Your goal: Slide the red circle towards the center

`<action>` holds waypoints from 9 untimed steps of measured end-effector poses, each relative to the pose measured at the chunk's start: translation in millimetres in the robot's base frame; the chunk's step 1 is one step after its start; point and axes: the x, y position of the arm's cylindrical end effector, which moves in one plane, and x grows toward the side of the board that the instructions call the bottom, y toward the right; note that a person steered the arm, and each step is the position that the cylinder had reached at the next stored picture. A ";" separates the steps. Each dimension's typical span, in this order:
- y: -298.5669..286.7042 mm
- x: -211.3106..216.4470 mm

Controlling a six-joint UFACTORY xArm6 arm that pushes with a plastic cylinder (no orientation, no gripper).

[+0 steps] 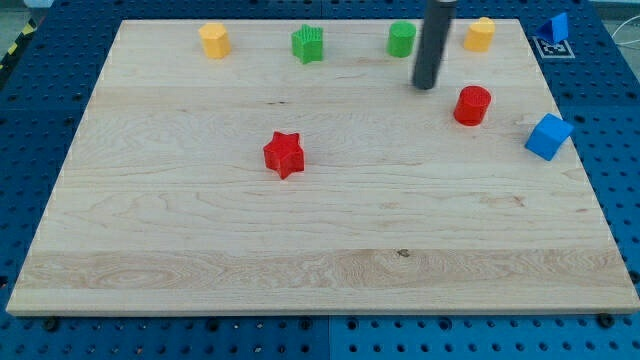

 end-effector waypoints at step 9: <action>-119.0 63.8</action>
